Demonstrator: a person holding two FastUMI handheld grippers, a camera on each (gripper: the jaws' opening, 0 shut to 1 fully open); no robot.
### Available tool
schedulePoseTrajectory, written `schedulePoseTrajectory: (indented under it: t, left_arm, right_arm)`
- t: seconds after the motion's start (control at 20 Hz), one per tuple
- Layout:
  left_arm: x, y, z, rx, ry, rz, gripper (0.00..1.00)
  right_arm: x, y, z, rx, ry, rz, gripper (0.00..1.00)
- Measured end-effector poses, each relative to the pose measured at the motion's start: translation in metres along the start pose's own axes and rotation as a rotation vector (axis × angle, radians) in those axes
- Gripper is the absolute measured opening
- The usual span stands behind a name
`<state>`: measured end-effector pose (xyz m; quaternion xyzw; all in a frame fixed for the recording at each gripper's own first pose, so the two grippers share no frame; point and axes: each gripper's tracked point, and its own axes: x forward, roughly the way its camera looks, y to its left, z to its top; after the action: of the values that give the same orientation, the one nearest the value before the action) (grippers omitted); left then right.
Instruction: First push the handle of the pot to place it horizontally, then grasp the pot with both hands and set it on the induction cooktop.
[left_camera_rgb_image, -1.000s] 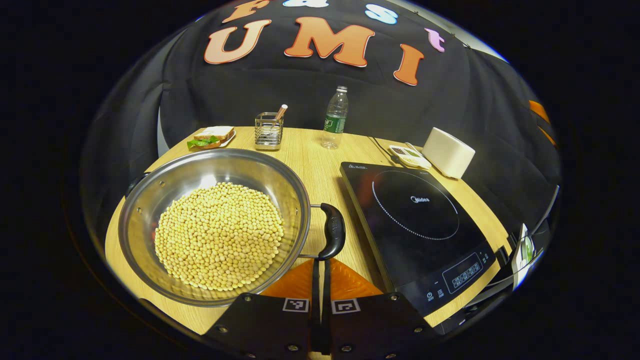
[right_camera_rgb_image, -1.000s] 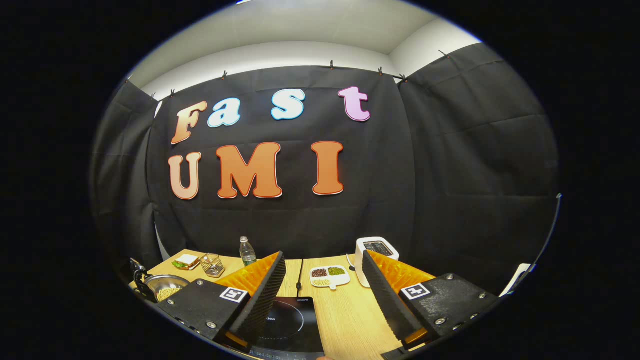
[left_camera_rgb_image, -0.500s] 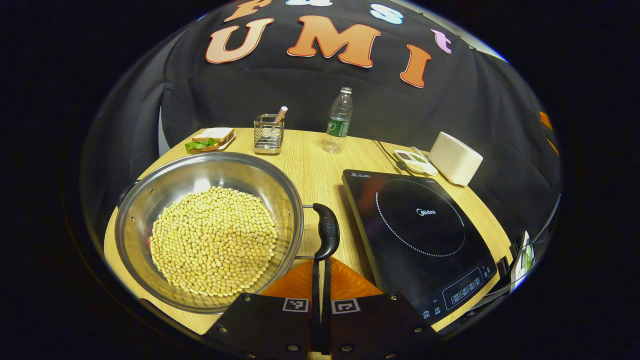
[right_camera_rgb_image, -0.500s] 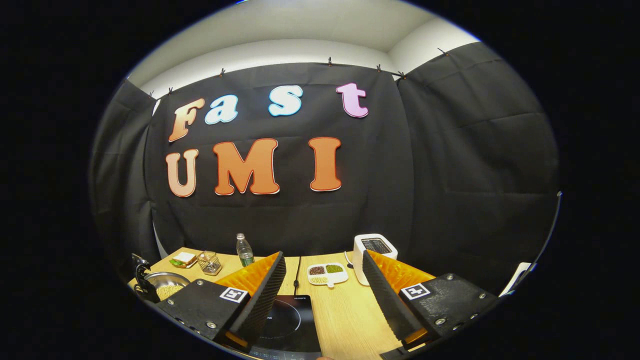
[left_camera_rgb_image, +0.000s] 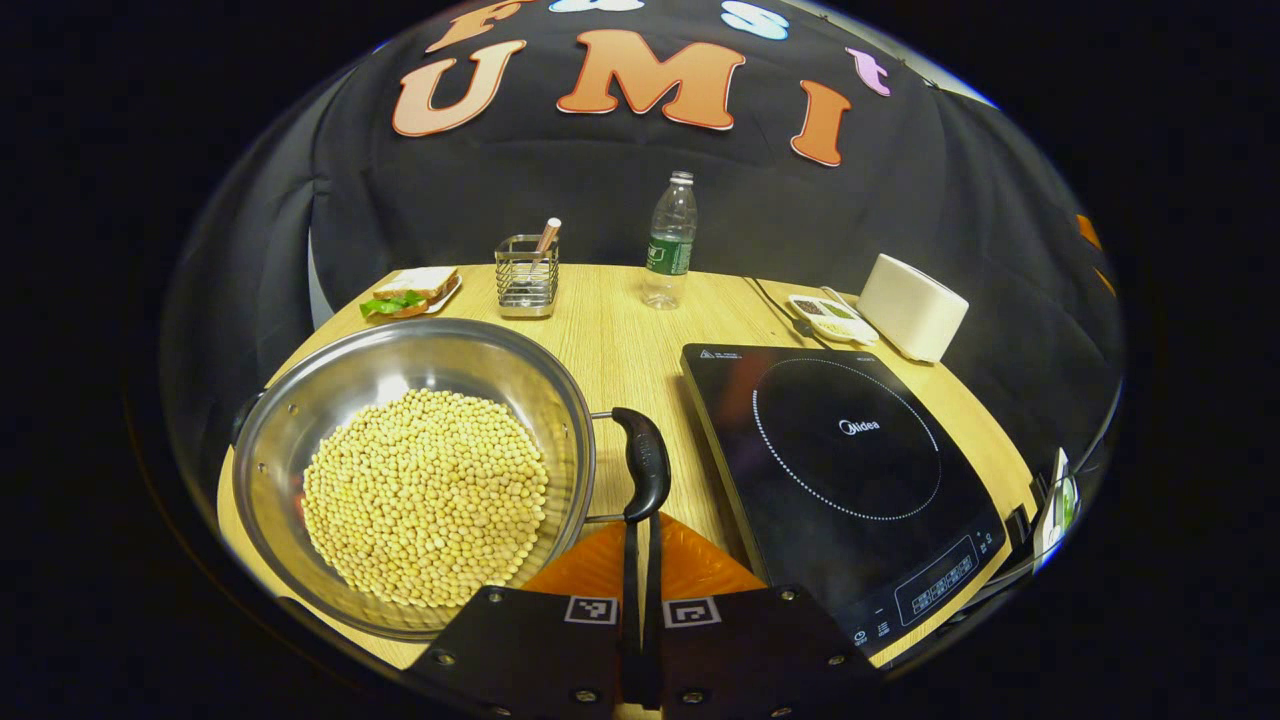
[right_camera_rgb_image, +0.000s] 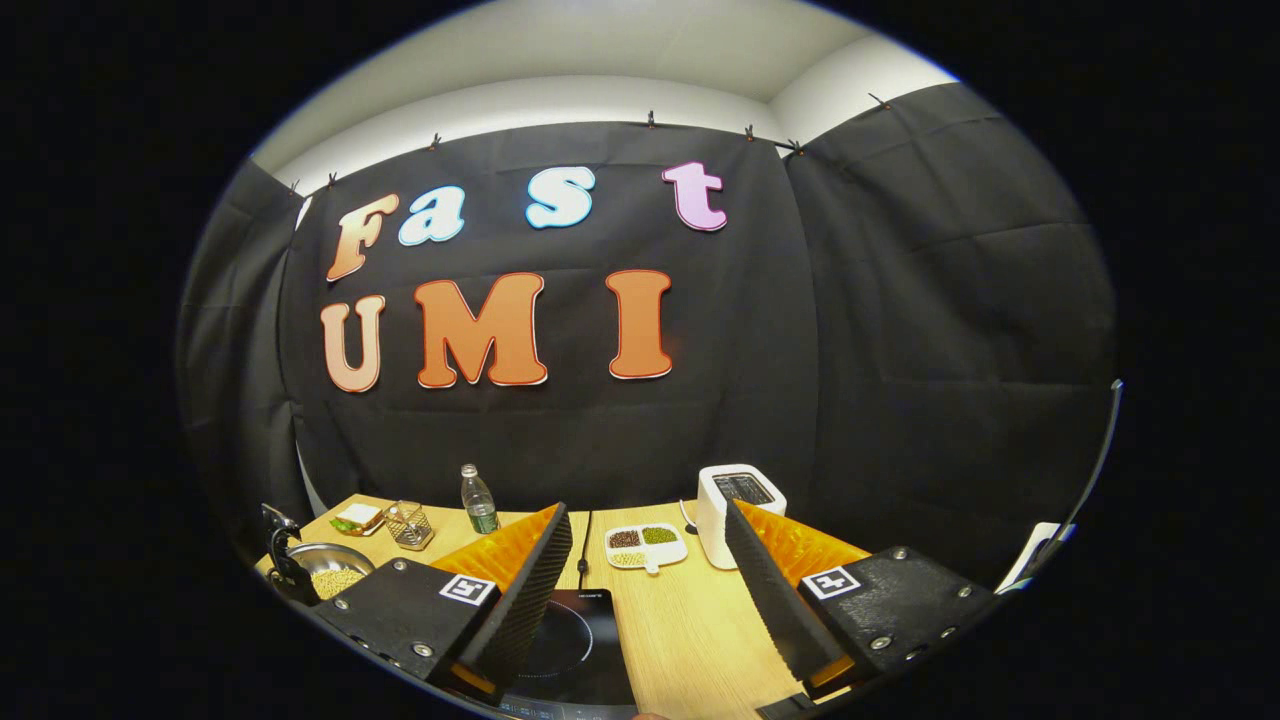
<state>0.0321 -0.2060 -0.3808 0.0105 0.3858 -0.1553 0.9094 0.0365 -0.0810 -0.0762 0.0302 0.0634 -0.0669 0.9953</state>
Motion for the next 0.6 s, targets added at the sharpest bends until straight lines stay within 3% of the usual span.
schedulePoseTrajectory:
  t: [0.2,0.35,0.6]
  left_arm:
    - [-0.014,-0.008,0.003,0.012,-0.026,-0.036,0.02]
    - [-0.039,-0.012,0.026,0.031,-0.108,-0.074,0.02]
    - [-0.100,0.025,0.074,0.098,-0.305,-0.002,0.02]
  right_arm:
    - [-0.002,0.015,0.000,0.002,0.002,0.009,0.96]
    - [-0.004,0.035,-0.003,-0.006,0.008,0.030,0.96]
    - [-0.010,0.080,-0.013,-0.018,0.023,0.088,0.96]
